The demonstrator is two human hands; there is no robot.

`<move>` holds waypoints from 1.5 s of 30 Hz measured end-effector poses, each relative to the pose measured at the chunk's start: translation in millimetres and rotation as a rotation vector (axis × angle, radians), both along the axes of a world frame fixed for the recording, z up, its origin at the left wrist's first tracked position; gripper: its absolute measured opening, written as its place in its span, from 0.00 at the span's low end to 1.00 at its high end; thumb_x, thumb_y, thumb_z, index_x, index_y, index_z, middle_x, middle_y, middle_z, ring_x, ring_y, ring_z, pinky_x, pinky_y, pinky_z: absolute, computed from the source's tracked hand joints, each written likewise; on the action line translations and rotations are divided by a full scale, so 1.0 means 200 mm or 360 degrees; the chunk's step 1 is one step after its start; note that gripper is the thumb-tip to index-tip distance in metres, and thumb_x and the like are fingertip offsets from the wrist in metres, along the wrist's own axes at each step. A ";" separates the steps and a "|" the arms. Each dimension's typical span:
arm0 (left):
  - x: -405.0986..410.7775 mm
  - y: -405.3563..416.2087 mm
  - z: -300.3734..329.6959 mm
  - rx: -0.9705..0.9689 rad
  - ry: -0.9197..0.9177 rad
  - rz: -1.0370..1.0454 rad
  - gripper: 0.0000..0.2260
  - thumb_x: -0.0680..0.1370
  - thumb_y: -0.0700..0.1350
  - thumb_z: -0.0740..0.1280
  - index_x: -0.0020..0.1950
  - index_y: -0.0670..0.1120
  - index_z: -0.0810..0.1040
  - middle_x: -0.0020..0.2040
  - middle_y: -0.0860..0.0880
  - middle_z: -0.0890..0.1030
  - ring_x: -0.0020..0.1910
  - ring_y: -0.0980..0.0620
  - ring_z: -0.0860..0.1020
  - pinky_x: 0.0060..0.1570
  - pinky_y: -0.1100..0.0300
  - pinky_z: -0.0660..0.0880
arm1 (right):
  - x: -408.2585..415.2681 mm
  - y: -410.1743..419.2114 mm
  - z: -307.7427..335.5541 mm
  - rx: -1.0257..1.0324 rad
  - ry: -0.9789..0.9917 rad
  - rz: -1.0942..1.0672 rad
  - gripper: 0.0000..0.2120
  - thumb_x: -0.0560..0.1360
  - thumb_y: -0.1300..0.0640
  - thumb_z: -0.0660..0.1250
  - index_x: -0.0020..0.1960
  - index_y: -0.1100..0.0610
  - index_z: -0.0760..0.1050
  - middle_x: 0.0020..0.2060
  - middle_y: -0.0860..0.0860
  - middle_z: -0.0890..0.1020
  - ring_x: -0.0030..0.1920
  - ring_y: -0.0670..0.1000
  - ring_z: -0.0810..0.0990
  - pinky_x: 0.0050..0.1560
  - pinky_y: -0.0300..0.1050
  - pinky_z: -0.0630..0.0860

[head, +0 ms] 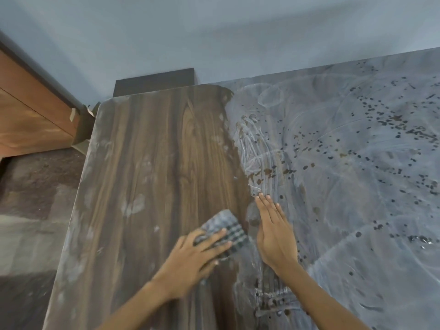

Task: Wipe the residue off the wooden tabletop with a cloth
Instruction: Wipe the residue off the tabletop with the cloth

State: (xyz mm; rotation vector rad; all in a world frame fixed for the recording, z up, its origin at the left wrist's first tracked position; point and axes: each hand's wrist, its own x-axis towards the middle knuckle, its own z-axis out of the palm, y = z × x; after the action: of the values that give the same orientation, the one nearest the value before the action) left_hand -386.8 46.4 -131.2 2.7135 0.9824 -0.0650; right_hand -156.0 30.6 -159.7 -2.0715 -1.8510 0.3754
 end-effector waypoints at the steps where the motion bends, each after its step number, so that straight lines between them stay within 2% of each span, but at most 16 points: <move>1: -0.07 0.07 -0.02 0.0036 0.0023 0.0030 0.19 0.81 0.57 0.45 0.72 0.61 0.58 0.72 0.58 0.64 0.57 0.51 0.71 0.52 0.57 0.68 | 0.00 0.00 0.00 0.0002 -0.0002 -0.0008 0.27 0.73 0.62 0.49 0.71 0.62 0.65 0.70 0.54 0.68 0.70 0.51 0.66 0.70 0.45 0.55; 4: -0.10 0.41 -0.06 0.0121 0.0017 0.0413 0.22 0.81 0.58 0.43 0.71 0.56 0.63 0.72 0.51 0.65 0.58 0.42 0.75 0.54 0.55 0.68 | 0.00 -0.01 0.00 -0.0009 -0.0020 -0.0016 0.27 0.73 0.61 0.48 0.71 0.62 0.65 0.70 0.54 0.69 0.70 0.51 0.65 0.71 0.46 0.53; 9: 0.35 0.89 0.03 -0.0182 -0.0134 0.1311 0.20 0.81 0.55 0.52 0.73 0.57 0.59 0.76 0.54 0.55 0.69 0.40 0.55 0.66 0.45 0.59 | 0.00 0.00 -0.02 0.0007 -0.0089 -0.0015 0.26 0.73 0.61 0.49 0.70 0.62 0.66 0.69 0.54 0.70 0.70 0.51 0.66 0.71 0.47 0.52; 11: 0.52 0.87 0.03 -0.0172 -0.0179 0.1185 0.19 0.81 0.55 0.52 0.72 0.58 0.60 0.75 0.54 0.57 0.69 0.40 0.56 0.67 0.45 0.59 | 0.00 0.00 -0.02 0.0025 -0.0088 -0.0005 0.26 0.73 0.61 0.49 0.70 0.62 0.65 0.69 0.54 0.69 0.70 0.51 0.66 0.70 0.47 0.54; 14: 0.57 0.59 0.01 -0.0085 -0.0138 0.0479 0.20 0.80 0.56 0.50 0.73 0.60 0.58 0.75 0.57 0.57 0.66 0.44 0.60 0.61 0.50 0.65 | 0.00 -0.01 -0.02 0.0033 -0.0032 -0.0021 0.26 0.72 0.63 0.51 0.70 0.63 0.65 0.68 0.55 0.70 0.69 0.51 0.67 0.70 0.46 0.55; 16: 0.49 0.44 0.01 0.0000 -0.0070 0.0297 0.22 0.79 0.58 0.44 0.74 0.61 0.56 0.76 0.58 0.55 0.63 0.45 0.62 0.58 0.53 0.66 | 0.00 -0.01 -0.01 0.0023 0.0002 -0.0041 0.26 0.72 0.64 0.51 0.70 0.63 0.65 0.68 0.55 0.71 0.69 0.51 0.68 0.71 0.44 0.54; 20: 0.35 0.75 -0.03 0.0176 0.0084 0.0679 0.28 0.77 0.60 0.38 0.74 0.57 0.59 0.75 0.54 0.58 0.64 0.42 0.65 0.58 0.50 0.68 | -0.01 -0.01 -0.02 0.0006 0.0018 -0.0046 0.26 0.72 0.64 0.51 0.70 0.62 0.66 0.67 0.55 0.71 0.69 0.51 0.67 0.72 0.44 0.50; 23: 0.38 1.06 0.00 -0.0025 0.0023 0.1270 0.21 0.81 0.55 0.47 0.74 0.55 0.58 0.76 0.52 0.55 0.68 0.39 0.59 0.64 0.46 0.61 | 0.00 0.00 -0.03 0.0027 0.0024 -0.0053 0.26 0.72 0.64 0.50 0.70 0.62 0.66 0.67 0.55 0.71 0.69 0.51 0.68 0.72 0.46 0.51; 25: 0.47 1.09 0.02 -0.0103 -0.0041 0.1373 0.20 0.82 0.53 0.50 0.74 0.55 0.57 0.77 0.53 0.53 0.70 0.38 0.55 0.67 0.44 0.58 | 0.00 0.00 -0.03 0.0046 0.0044 -0.0058 0.27 0.71 0.64 0.49 0.69 0.62 0.66 0.67 0.55 0.72 0.69 0.51 0.68 0.72 0.46 0.51; 29: 0.52 0.67 0.00 -0.0011 -0.0109 0.0729 0.20 0.81 0.54 0.49 0.74 0.58 0.57 0.76 0.56 0.55 0.68 0.44 0.56 0.63 0.48 0.62 | 0.00 0.00 -0.03 0.0104 0.0136 -0.0154 0.28 0.70 0.65 0.47 0.70 0.62 0.65 0.68 0.54 0.71 0.69 0.52 0.67 0.71 0.45 0.51; 32: 0.35 0.21 -0.01 0.0077 -0.0055 0.0309 0.20 0.80 0.56 0.49 0.73 0.60 0.58 0.74 0.57 0.60 0.64 0.48 0.61 0.57 0.53 0.69 | 0.00 0.00 -0.01 0.0163 0.0251 -0.0278 0.29 0.71 0.65 0.45 0.71 0.62 0.64 0.68 0.54 0.70 0.71 0.46 0.59 0.72 0.44 0.54; 36: 0.05 0.24 -0.03 0.0204 0.0103 0.0041 0.20 0.82 0.55 0.44 0.71 0.53 0.64 0.70 0.52 0.70 0.64 0.50 0.70 0.57 0.55 0.67 | 0.00 0.01 0.00 0.0114 0.0173 -0.0231 0.27 0.73 0.64 0.46 0.70 0.62 0.65 0.68 0.55 0.71 0.71 0.51 0.63 0.73 0.44 0.51; 37: 0.01 0.34 -0.06 0.0248 0.0147 0.0141 0.22 0.82 0.55 0.42 0.70 0.51 0.66 0.69 0.50 0.71 0.66 0.49 0.69 0.58 0.54 0.65 | 0.00 0.01 0.00 0.0111 0.0146 -0.0204 0.26 0.73 0.65 0.48 0.70 0.62 0.65 0.68 0.55 0.71 0.71 0.53 0.65 0.73 0.45 0.49; 39: -0.01 0.52 -0.07 0.0231 0.0106 0.0707 0.26 0.81 0.58 0.41 0.70 0.49 0.67 0.70 0.48 0.70 0.65 0.42 0.69 0.59 0.52 0.63 | 0.00 0.01 0.00 0.0133 0.0136 -0.0172 0.26 0.72 0.69 0.55 0.70 0.61 0.66 0.68 0.55 0.71 0.71 0.54 0.66 0.72 0.47 0.49; 42: 0.19 0.56 -0.06 0.0025 0.0051 0.1451 0.23 0.80 0.58 0.48 0.74 0.53 0.60 0.76 0.51 0.58 0.66 0.39 0.63 0.63 0.48 0.62 | 0.01 0.00 0.01 0.0132 0.0146 -0.0158 0.27 0.72 0.72 0.61 0.69 0.61 0.67 0.69 0.55 0.70 0.72 0.54 0.63 0.73 0.49 0.52; 45: 0.36 0.25 -0.04 0.0098 0.0055 0.1052 0.23 0.80 0.57 0.47 0.75 0.53 0.58 0.76 0.51 0.58 0.65 0.38 0.64 0.61 0.47 0.65 | 0.01 0.00 0.01 0.0115 0.0144 -0.0124 0.25 0.73 0.71 0.57 0.70 0.62 0.67 0.69 0.55 0.69 0.72 0.54 0.62 0.74 0.50 0.52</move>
State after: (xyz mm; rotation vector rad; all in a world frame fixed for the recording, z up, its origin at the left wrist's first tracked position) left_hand -313.9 96.9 -139.7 2.3002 1.8531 0.0431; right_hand -154.8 29.7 -156.9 -2.0369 -1.7019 0.3705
